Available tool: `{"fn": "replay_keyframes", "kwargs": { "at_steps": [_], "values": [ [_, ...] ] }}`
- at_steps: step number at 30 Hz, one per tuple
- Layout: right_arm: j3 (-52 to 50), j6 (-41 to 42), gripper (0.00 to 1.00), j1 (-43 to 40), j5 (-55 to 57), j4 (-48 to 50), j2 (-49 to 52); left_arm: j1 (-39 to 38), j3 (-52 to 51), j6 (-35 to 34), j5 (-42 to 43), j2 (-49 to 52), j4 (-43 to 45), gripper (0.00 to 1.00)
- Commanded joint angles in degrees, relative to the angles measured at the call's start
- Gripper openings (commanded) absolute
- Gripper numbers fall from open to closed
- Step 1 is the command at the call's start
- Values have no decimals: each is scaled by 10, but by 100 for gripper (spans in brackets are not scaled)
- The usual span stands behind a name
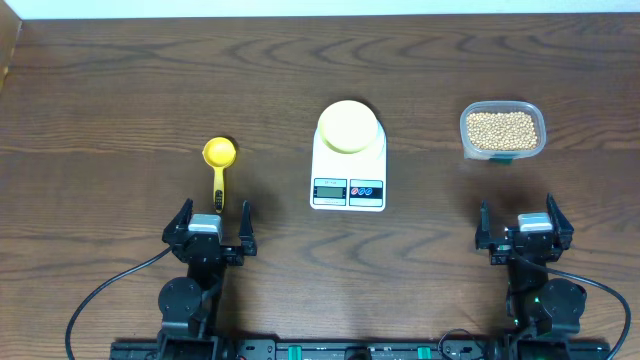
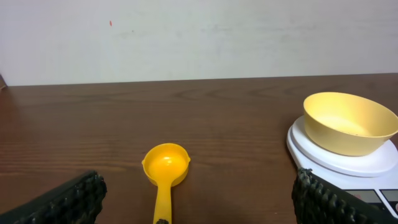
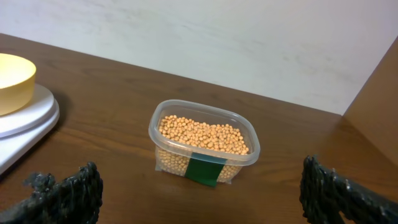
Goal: Scoop item into bowl and weigh 50g on scale
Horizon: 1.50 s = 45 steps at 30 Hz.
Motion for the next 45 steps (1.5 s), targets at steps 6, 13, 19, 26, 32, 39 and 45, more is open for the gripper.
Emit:
{"fn": "replay_keyframes", "kwargs": {
  "at_steps": [6,13,19,26,32,39,45],
  "values": [
    [-1,-5,99,1,1,-2,-5,2,-4,-3,-10,-2,-26,98],
    [-1,-5,99,1,1,-2,-5,2,-4,-5,46,-2,-22,98],
    [-1,-5,99,1,1,-2,-5,2,7,0,47,13,-23,97],
    [-1,-5,99,1,1,-2,-5,2,68,10,40,117,-24,98],
    [-1,-5,99,1,1,-2,-5,2,153,10,40,252,-24,98],
    [-1,-5,99,1,1,-2,-5,2,316,10,43,423,-91,98],
    [-1,-5,99,1,1,-2,-5,5,522,10,49,584,-248,97]
  ]
}}
